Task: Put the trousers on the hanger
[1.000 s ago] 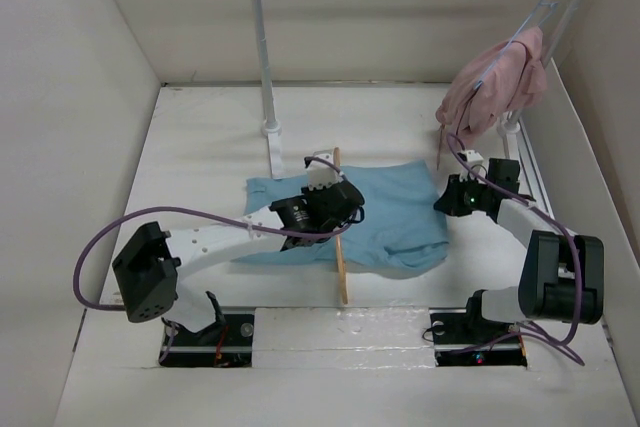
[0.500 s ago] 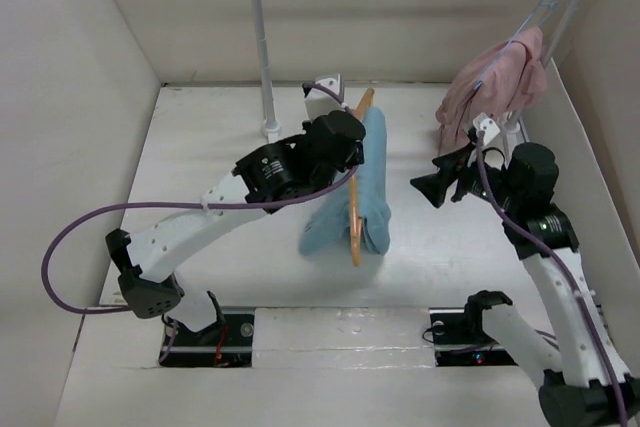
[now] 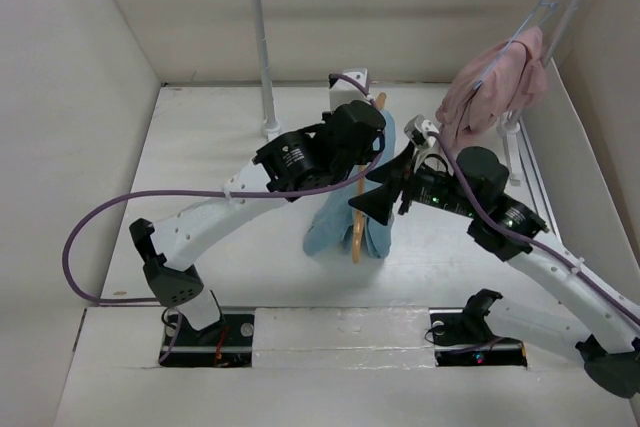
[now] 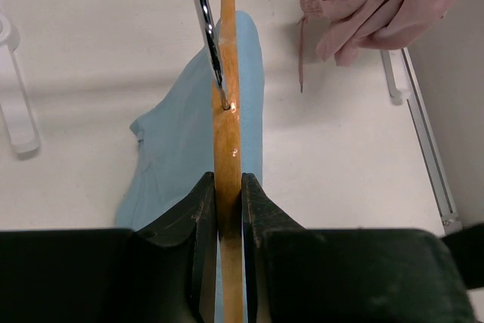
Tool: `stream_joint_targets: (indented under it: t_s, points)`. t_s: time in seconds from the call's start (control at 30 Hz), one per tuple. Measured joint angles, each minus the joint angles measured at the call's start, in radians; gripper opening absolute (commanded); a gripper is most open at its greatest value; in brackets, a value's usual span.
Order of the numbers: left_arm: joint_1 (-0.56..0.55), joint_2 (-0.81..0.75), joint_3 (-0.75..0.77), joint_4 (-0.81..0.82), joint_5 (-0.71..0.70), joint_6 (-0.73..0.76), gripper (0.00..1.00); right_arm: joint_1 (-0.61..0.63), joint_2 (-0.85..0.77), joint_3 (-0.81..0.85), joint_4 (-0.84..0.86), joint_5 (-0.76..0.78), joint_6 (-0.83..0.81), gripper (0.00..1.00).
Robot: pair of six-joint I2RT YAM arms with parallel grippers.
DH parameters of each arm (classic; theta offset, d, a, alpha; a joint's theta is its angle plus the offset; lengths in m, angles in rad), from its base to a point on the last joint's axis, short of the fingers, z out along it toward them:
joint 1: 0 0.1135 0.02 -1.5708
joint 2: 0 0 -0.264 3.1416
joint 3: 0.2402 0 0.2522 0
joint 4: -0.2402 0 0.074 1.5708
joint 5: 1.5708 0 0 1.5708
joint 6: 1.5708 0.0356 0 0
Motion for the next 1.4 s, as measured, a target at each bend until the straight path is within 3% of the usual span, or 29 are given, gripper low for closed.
stream_joint_targets:
  t_s: [0.07, 0.23, 0.47, 0.57, 0.6, 0.63, 0.67, 0.7, 0.9, 0.97, 1.0, 1.27, 1.4]
  points:
    - [0.0, 0.003, 0.016, -0.006, 0.007, 0.01, 0.0, 0.037, 0.037, -0.017, 0.015, 0.027, 0.018, 0.93]
    - [0.0, 0.002, 0.031, -0.005, 0.007, 0.02, 0.0, 0.085, 0.073, -0.058, 0.055, 0.13, 0.072, 0.79]
    - [0.0, -0.002, 0.031, -0.006, -0.003, 0.029, 0.0, 0.121, 0.077, -0.109, 0.076, 0.225, 0.204, 0.13]
    - [-0.003, -0.019, 0.031, -0.007, -0.006, 0.029, 0.0, 0.115, 0.076, -0.135, 0.087, 0.297, 0.239, 0.0]
    - [-0.003, -0.023, 0.031, 0.004, -0.006, 0.032, 0.0, 0.116, 0.075, -0.136, 0.1, 0.305, 0.231, 0.0]
    - [-0.001, -0.027, 0.031, 0.017, -0.004, 0.036, 0.08, 0.118, 0.071, -0.136, 0.112, 0.31, 0.23, 0.0]
    - [0.002, -0.031, 0.031, 0.027, 0.005, 0.038, 0.17, 0.121, 0.065, -0.135, 0.123, 0.314, 0.231, 0.0]
    - [0.005, -0.036, 0.031, 0.034, 0.014, 0.043, 0.37, 0.121, 0.061, -0.134, 0.131, 0.313, 0.237, 0.0]
    - [0.024, -0.093, 0.064, 0.139, 0.057, 0.06, 0.78, 0.068, 0.099, -0.08, 0.096, 0.239, 0.282, 0.0]
    - [0.032, -0.124, 0.097, 0.167, 0.073, 0.069, 0.84, 0.031, 0.146, -0.039, 0.09, 0.214, 0.295, 0.0]
    - [0.035, -0.144, 0.108, 0.179, 0.08, 0.07, 0.99, 0.013, 0.172, -0.014, 0.087, 0.206, 0.302, 0.0]
    - [0.039, -0.36, 0.127, 0.218, 0.091, 0.084, 0.99, -0.094, 0.354, 0.183, 0.109, 0.184, 0.319, 0.0]
    - [0.039, -0.479, 0.021, 0.224, 0.069, 0.072, 0.99, -0.145, 0.398, 0.234, 0.168, 0.181, 0.351, 0.0]
